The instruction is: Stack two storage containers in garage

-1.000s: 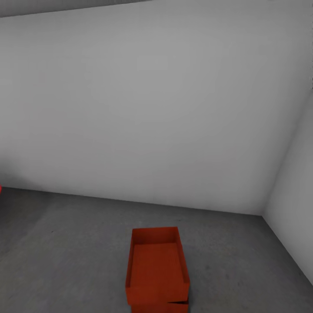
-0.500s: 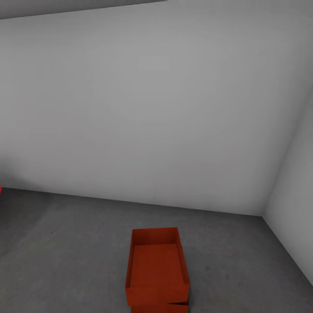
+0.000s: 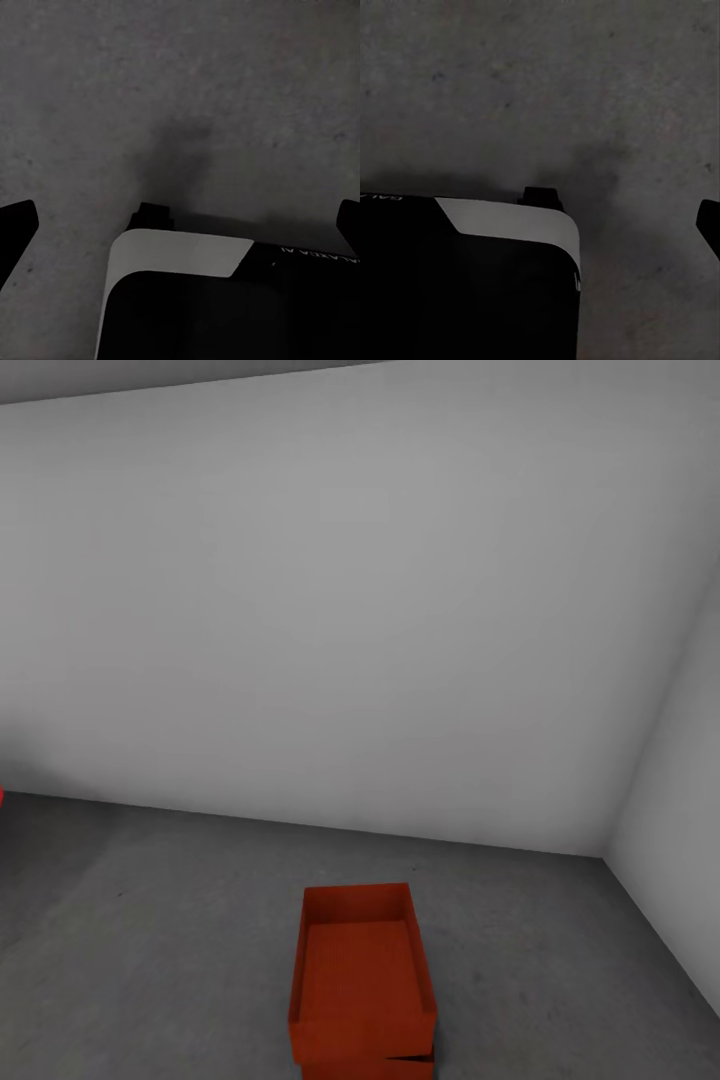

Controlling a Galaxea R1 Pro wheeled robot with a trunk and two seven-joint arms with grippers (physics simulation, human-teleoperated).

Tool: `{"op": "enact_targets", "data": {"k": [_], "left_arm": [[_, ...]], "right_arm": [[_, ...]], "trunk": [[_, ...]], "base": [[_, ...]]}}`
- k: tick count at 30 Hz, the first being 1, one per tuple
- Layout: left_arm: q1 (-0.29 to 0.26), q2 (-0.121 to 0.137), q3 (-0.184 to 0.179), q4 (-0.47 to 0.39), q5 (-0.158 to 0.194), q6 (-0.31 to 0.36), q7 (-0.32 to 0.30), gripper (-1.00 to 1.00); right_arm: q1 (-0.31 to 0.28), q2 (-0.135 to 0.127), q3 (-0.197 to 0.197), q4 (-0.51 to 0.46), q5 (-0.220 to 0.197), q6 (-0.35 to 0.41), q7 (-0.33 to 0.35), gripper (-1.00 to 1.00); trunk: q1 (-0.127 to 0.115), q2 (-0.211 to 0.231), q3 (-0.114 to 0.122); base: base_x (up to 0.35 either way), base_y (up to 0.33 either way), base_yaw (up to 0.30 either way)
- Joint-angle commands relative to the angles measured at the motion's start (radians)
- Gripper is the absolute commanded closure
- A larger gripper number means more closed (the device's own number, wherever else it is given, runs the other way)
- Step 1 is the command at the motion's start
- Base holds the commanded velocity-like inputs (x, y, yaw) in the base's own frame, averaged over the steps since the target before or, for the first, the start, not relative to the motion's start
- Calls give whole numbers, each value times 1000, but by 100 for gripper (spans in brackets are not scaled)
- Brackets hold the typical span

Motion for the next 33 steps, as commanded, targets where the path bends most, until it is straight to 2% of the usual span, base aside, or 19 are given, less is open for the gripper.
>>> {"op": "enact_targets", "data": {"k": [1,33], "left_arm": [[0,0,-4,0,8,-1,2,-100],[0,-1,-3,-1,5,-1,3,-100]], "right_arm": [[-1,0,9,3,-7,-5,-1,-100],[-1,3,9,3,-4,-5,-1,-100]], "trunk": [[0,-1,-1],[0,-1,-1]], "base": [[0,0,0],[0,0,0]]}}
